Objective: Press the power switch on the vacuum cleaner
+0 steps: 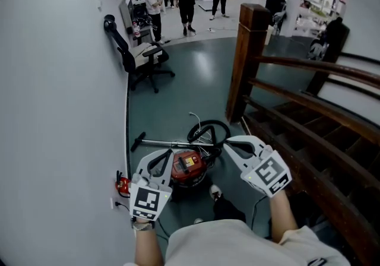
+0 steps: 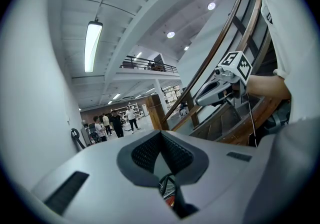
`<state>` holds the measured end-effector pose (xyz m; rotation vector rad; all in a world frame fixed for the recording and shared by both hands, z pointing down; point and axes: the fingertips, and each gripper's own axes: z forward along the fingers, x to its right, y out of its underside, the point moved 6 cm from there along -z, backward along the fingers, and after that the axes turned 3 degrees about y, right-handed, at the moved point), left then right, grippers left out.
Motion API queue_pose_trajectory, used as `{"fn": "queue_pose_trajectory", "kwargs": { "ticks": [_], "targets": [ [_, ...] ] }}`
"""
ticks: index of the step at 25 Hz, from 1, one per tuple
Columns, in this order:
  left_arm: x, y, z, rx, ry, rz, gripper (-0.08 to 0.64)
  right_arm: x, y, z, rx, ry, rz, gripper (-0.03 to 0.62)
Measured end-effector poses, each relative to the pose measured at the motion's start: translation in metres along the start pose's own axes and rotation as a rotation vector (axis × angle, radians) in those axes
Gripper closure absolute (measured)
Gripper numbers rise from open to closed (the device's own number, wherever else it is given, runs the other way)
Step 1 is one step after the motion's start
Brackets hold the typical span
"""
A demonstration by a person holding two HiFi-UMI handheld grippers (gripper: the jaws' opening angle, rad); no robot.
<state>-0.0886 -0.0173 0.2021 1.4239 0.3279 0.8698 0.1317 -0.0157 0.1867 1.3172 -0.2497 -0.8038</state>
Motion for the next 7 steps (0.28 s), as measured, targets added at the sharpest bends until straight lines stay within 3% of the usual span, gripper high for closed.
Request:
{"fn": "queue_pose_trajectory", "kwargs": {
  "ticks": [7],
  "targets": [
    [-0.0026, 0.0044, 0.0010, 0.001, -0.005, -0.004, 0.562, -0.0003, 0.0028, 0.0050, 0.000, -0.003, -0.005, 0.565]
  ]
}}
